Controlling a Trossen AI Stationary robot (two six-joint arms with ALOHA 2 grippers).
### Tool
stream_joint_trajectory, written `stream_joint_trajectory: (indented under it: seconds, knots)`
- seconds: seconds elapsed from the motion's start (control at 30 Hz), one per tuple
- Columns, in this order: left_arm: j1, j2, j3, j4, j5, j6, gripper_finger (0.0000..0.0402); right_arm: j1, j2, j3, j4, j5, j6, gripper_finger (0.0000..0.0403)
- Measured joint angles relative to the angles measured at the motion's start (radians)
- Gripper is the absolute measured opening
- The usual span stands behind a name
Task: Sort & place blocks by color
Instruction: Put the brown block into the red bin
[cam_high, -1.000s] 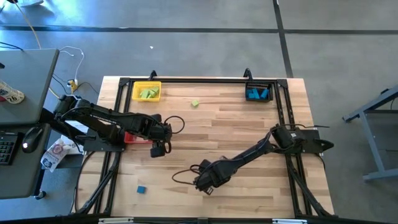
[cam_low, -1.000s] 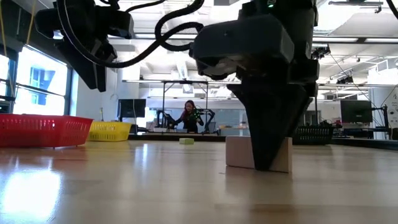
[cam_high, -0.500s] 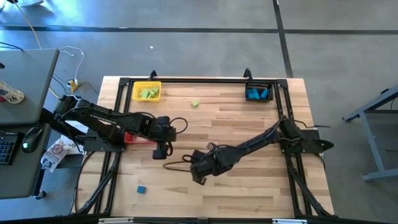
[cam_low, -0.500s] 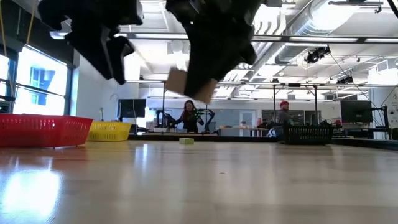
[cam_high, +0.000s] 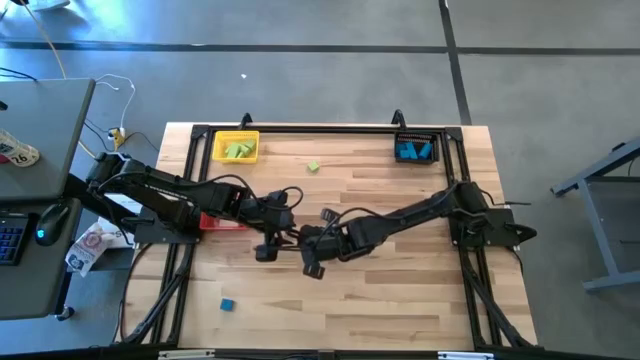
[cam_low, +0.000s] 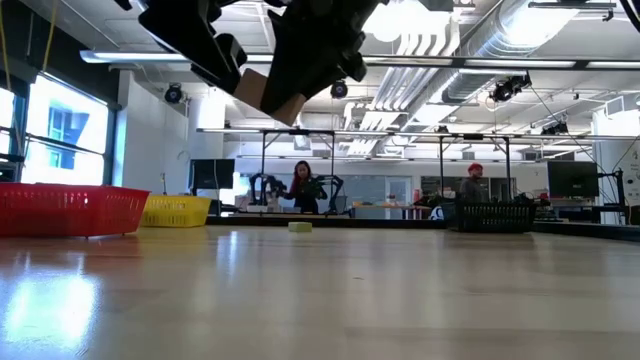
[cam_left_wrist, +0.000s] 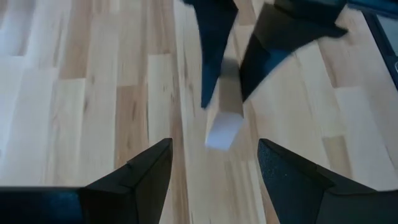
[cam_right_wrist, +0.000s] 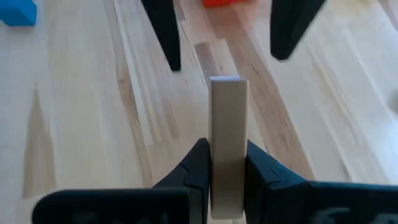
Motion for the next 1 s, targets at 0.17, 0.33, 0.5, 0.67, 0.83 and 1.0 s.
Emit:
stream_joint_trajectory:
  seconds: [0.17,0.33,0.5,0.67,0.83,1.0]
  knots:
    - [0.001,0.0,0.0,0.026,-0.01,0.0,0.0223,-0.014,0.0,0.0,0.036,-0.011,-0.044,0.0035]
    - [0.001,0.0,0.0,0.026,-0.009,0.0,0.0223,-0.025,-0.007,0.0,0.116,-0.01,-0.089,0.0035]
    - [0.0,0.0,0.0,0.031,-0.008,0.01,0.0217,-0.032,-0.012,0.0,0.145,-0.011,-0.114,0.0035]
    - [0.0,0.0,0.0,0.034,-0.008,0.011,0.0172,-0.043,-0.012,0.0,0.136,-0.014,-0.107,0.0035]
    - [0.0,0.0,0.0,0.029,-0.007,0.023,0.0098,-0.047,-0.012,0.0,0.134,-0.017,-0.096,0.0036]
    - [-0.001,0.0,0.0,0.023,-0.006,0.065,0.003,-0.051,-0.012,0.0,0.131,-0.043,-0.103,0.0056]
